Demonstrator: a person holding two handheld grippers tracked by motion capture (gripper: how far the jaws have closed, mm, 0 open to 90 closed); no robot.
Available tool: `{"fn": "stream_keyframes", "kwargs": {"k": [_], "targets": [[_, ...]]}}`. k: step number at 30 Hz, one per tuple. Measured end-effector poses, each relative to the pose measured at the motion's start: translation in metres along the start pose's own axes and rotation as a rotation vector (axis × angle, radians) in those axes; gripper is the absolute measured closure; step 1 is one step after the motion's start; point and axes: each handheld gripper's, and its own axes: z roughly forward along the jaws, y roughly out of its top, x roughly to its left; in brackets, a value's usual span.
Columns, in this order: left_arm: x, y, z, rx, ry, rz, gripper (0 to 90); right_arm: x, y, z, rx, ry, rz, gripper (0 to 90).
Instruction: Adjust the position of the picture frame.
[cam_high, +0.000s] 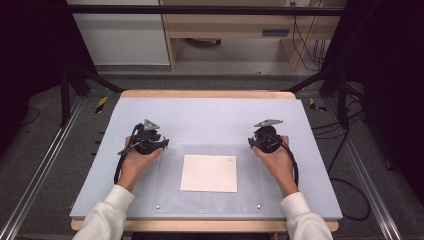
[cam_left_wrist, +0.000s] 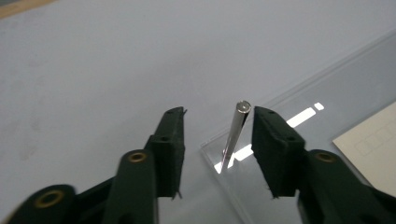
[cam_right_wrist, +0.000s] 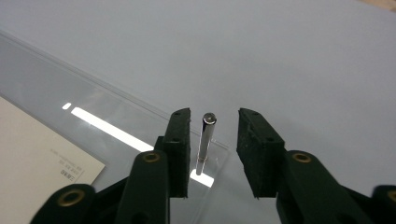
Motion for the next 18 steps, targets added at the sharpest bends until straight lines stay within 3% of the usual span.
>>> {"fn": "stream_keyframes", "kwargs": {"k": [1,2,4,11,14,18], "targets": [[0.000,0.000,-0.002,-0.020,-0.002,-0.012,44.8,0.000,0.000,-0.002,-0.010,-0.005,-0.006,58.6],[0.000,0.000,-0.005,-0.035,0.000,-0.014,37.2,0.000,-0.001,-0.004,-0.040,-0.010,-0.002,50.6],[0.001,0.000,-0.007,-0.064,-0.017,-0.026,34.3,0.000,-0.002,-0.005,-0.051,-0.016,-0.005,45.9],[-0.004,0.000,-0.013,-0.113,-0.012,-0.045,7.8,0.003,-0.001,-0.006,-0.087,-0.031,-0.006,21.0],[-0.007,0.000,-0.015,-0.128,0.006,-0.029,7.2,0.004,-0.003,-0.009,-0.112,-0.040,-0.015,17.5],[-0.009,-0.001,-0.017,-0.142,-0.010,0.002,7.3,0.005,-0.007,-0.011,-0.124,-0.041,-0.039,21.1]]}}
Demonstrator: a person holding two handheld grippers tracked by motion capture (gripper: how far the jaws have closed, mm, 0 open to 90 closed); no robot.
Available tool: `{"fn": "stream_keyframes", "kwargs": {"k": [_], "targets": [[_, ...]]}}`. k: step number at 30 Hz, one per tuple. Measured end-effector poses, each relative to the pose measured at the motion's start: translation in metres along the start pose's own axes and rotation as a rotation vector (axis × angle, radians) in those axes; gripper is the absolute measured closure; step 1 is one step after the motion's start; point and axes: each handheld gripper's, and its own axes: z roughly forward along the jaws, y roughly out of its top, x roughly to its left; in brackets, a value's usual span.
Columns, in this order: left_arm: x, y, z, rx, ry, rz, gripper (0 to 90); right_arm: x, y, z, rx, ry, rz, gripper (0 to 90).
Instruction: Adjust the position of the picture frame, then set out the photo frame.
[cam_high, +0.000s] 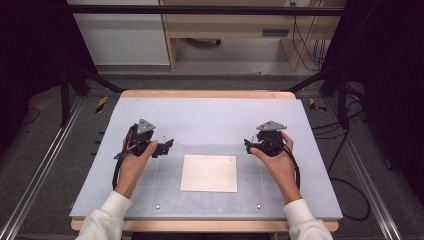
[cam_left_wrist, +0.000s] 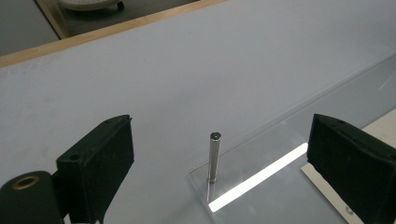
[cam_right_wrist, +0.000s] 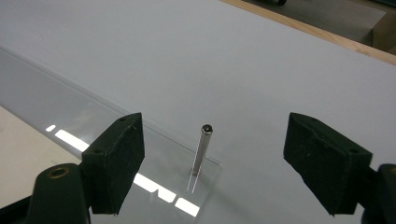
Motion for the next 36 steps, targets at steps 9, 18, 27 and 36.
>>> {"fn": "stream_keyframes", "kwargs": {"k": [9,18,27,36], "targets": [[-0.005,-0.005,0.004,-0.060,0.058,0.081,10.4,0.001,-0.005,-0.002,-0.022,-0.036,-0.032,38.6],[-0.008,-0.014,0.006,-0.084,0.016,0.066,12.3,0.005,-0.010,-0.003,-0.069,-0.056,-0.061,54.1],[-0.013,-0.023,0.010,-0.121,0.011,0.067,27.7,0.009,-0.013,0.001,-0.086,-0.052,-0.067,60.9],[-0.018,-0.026,0.013,-0.135,0.052,0.066,56.4,0.011,-0.012,0.007,-0.079,-0.038,-0.060,77.9]]}}
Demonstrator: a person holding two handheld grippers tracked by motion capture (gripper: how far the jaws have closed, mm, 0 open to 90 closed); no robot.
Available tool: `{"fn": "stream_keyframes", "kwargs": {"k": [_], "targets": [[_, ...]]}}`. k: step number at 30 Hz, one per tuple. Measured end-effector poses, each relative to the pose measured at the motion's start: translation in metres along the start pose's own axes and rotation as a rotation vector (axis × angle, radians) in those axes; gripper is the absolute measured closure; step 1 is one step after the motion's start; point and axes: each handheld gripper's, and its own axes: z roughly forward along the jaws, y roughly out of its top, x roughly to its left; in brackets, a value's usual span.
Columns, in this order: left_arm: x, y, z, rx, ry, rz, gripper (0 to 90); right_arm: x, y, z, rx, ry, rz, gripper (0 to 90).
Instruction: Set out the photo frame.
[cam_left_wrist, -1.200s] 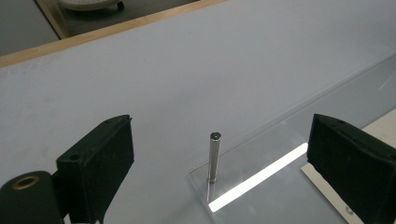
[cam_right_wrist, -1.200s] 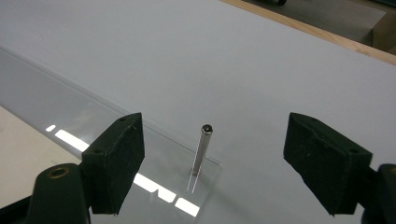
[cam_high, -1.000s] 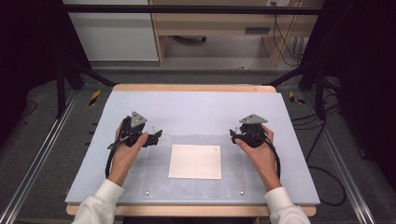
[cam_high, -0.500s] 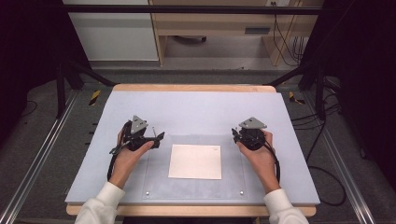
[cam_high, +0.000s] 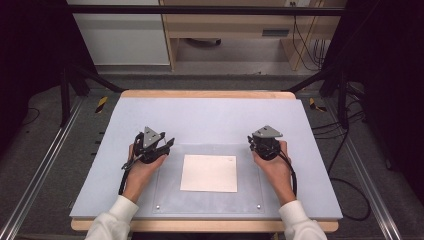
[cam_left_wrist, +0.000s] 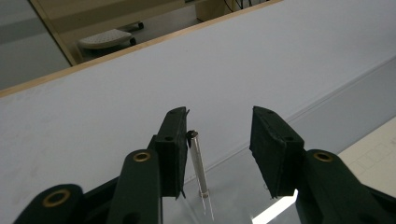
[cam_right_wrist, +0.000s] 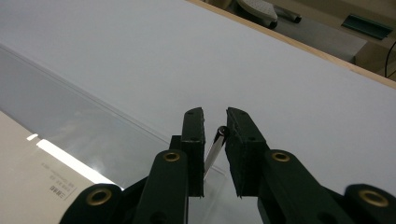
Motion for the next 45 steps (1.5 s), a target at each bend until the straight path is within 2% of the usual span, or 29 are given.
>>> {"fn": "stream_keyframes", "kwargs": {"k": [5,7,10,14,16,19,26,27,33,37,45], "targets": [[0.002,-0.004,0.001,0.010,0.011,-0.026,61.6,-0.001,0.000,0.002,-0.001,-0.004,0.005,81.2],[0.002,-0.005,0.003,0.025,0.017,-0.018,63.4,-0.001,0.000,0.002,0.000,-0.005,0.004,82.2],[0.004,-0.006,0.005,0.030,0.029,-0.033,67.3,-0.001,0.000,0.002,0.003,-0.006,0.013,82.9],[0.007,-0.006,0.007,0.031,0.028,-0.047,72.9,-0.002,0.001,0.002,0.004,-0.006,0.017,83.5],[0.008,-0.005,0.007,0.032,0.013,-0.064,76.5,-0.001,0.002,0.002,0.008,-0.002,0.027,83.7],[0.008,-0.004,0.007,0.040,0.021,-0.059,82.0,-0.003,0.003,0.002,0.018,0.002,0.022,83.9],[0.011,-0.001,0.007,0.068,0.011,-0.071,84.1,-0.003,0.005,0.002,0.034,0.004,0.032,84.4],[0.010,0.000,0.007,0.072,0.012,-0.073,84.3,-0.004,0.007,0.002,0.049,0.009,0.049,84.8],[0.013,0.004,0.008,0.110,-0.002,-0.078,84.6,-0.006,0.010,0.003,0.071,0.029,0.060,85.4],[0.014,0.007,0.008,0.125,-0.012,-0.088,84.9,-0.008,0.014,0.004,0.103,0.046,0.083,85.8],[0.015,0.007,0.009,0.133,-0.017,-0.088,84.9,-0.009,0.016,0.004,0.119,0.049,0.091,85.8]]}}
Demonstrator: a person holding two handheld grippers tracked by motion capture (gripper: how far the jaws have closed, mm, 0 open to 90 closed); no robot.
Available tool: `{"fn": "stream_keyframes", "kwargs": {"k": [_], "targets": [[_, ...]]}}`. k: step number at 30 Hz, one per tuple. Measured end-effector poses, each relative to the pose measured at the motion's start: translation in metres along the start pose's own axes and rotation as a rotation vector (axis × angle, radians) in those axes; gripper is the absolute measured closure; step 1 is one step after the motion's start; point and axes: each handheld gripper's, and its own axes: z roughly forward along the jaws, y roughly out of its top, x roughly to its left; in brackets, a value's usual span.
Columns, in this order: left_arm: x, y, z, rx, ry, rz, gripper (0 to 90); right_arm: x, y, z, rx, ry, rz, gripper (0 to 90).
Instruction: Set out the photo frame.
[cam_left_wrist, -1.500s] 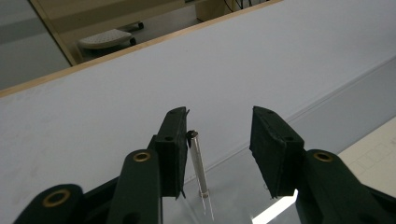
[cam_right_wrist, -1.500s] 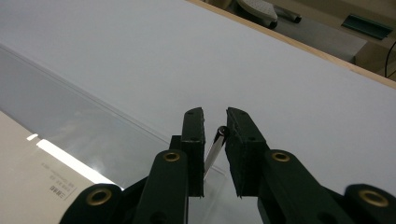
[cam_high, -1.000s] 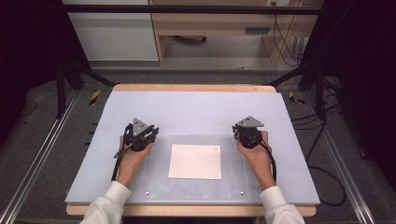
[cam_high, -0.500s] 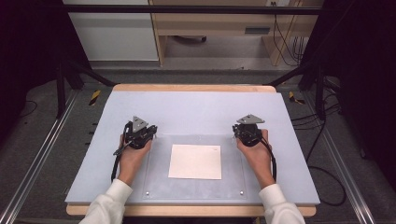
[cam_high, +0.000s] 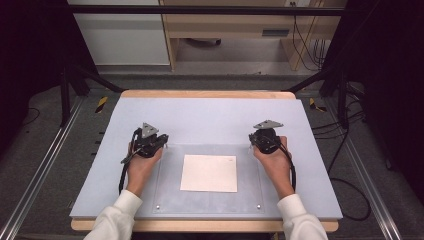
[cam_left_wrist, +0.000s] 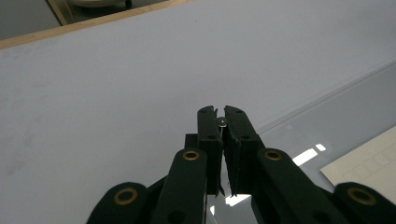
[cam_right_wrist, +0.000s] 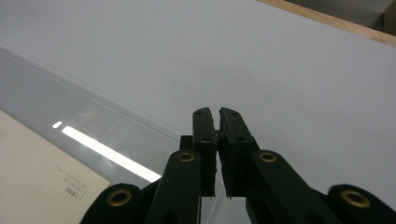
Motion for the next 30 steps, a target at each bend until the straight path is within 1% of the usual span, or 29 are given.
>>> {"fn": "stream_keyframes", "kwargs": {"k": [2,3,4,7,10,11,13,16,17,20,24,26,30], "targets": [[0.000,0.000,0.000,0.002,-0.001,-0.004,84.9,0.001,0.001,0.000,0.005,-0.003,0.002,85.9],[0.001,0.001,0.000,0.005,0.000,0.001,84.9,0.001,0.001,0.000,0.005,-0.003,0.002,85.9],[0.001,0.002,0.000,0.012,-0.002,-0.001,84.9,0.001,0.002,0.000,0.014,-0.005,0.004,85.9],[0.001,0.004,0.001,0.025,-0.002,-0.008,84.9,0.001,0.003,0.001,0.021,-0.002,0.007,85.9],[0.003,0.005,0.002,0.031,-0.011,-0.014,85.0,0.000,0.005,0.001,0.036,0.000,0.009,86.0],[0.003,0.006,0.002,0.040,-0.013,-0.011,85.0,-0.001,0.006,0.001,0.048,0.002,0.011,86.0],[0.003,0.008,0.003,0.047,-0.013,-0.011,85.0,-0.001,0.007,0.001,0.053,0.005,0.012,86.0],[0.005,0.010,0.004,0.065,-0.018,-0.009,85.1,-0.002,0.010,0.002,0.075,0.010,0.009,86.1],[0.005,0.011,0.004,0.070,-0.019,-0.008,85.1,-0.002,0.012,0.002,0.084,0.015,0.017,86.0],[0.006,0.013,0.006,0.083,-0.024,-0.017,85.1,-0.004,0.015,0.004,0.103,0.023,0.018,86.0],[0.008,0.018,0.007,0.117,-0.033,-0.010,85.1,-0.005,0.020,0.006,0.132,0.028,0.024,86.0],[0.009,0.019,0.008,0.127,-0.038,-0.011,85.1,-0.006,0.022,0.007,0.147,0.027,0.027,86.0],[0.011,0.021,0.010,0.138,-0.044,-0.022,85.2,-0.007,0.025,0.010,0.160,0.031,0.036,86.0]]}}
